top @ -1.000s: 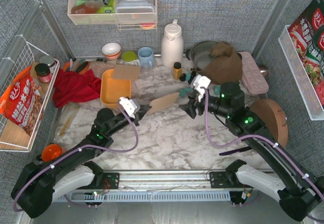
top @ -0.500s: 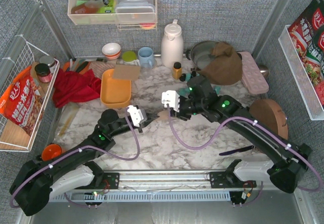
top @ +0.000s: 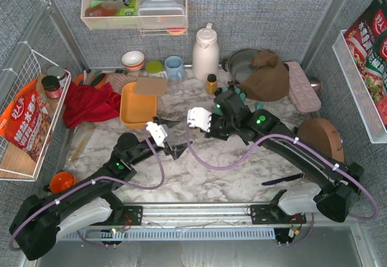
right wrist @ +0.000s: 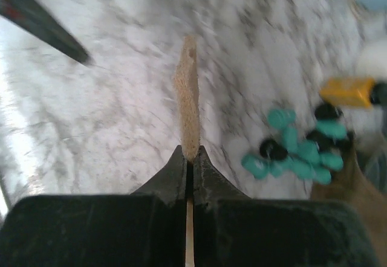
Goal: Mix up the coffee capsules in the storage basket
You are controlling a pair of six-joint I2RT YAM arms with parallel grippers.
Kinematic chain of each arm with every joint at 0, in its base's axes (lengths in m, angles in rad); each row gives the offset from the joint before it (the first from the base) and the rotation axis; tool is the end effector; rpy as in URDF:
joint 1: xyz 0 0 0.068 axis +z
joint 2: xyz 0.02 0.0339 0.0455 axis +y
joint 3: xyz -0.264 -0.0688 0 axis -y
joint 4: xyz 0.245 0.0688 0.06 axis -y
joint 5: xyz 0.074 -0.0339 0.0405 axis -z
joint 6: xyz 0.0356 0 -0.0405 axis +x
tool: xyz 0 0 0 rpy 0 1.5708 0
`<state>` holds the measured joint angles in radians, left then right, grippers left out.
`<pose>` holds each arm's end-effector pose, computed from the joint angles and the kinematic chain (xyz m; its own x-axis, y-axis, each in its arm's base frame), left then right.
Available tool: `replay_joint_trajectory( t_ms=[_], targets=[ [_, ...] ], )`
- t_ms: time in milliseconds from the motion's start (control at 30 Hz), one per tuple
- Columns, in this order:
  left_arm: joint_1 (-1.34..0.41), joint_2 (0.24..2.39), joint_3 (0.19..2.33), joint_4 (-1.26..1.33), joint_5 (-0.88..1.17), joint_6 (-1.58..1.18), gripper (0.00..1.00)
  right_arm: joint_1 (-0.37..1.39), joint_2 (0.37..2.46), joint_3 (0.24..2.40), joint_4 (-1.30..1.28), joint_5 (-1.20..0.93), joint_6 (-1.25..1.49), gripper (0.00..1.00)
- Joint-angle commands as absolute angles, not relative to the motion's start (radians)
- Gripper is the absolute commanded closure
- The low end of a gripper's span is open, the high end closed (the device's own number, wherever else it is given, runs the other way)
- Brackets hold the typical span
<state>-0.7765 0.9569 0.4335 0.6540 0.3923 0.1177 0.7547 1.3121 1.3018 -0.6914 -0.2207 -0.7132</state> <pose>0.1446 -0.1611 0.2727 0.2001 -0.0444 -0.9788 0.9007 0.4015 0.1659 0.1994 0.1983 0.3560 0.1614 -0.7246 -0.6701 -0.9053 0.1616 -0.3928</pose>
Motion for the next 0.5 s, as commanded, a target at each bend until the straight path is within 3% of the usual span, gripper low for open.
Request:
replay_joint_trajectory(
  t_ms=[0, 133, 300, 467],
  targets=[
    [-0.776, 0.879, 0.407, 0.732, 0.027, 0.017, 0.01, 0.710, 1.305, 1.303, -0.594, 0.168, -0.527, 1.00],
    [-0.776, 0.775, 0.364, 0.736, -0.285, -0.050, 0.01, 0.567, 1.313, 1.299, -0.461, 0.603, -0.297, 1.00],
    [-0.776, 0.681, 0.361, 0.608, -0.543, -0.114, 0.01, 0.329, 1.361, 1.279, -0.352, 0.636, -0.167, 1.00],
    [-0.776, 0.660, 0.312, 0.650, -0.611, -0.092, 0.01, 0.174, 1.546, 1.318, -0.268, 0.722, -0.119, 1.00]
  ],
)
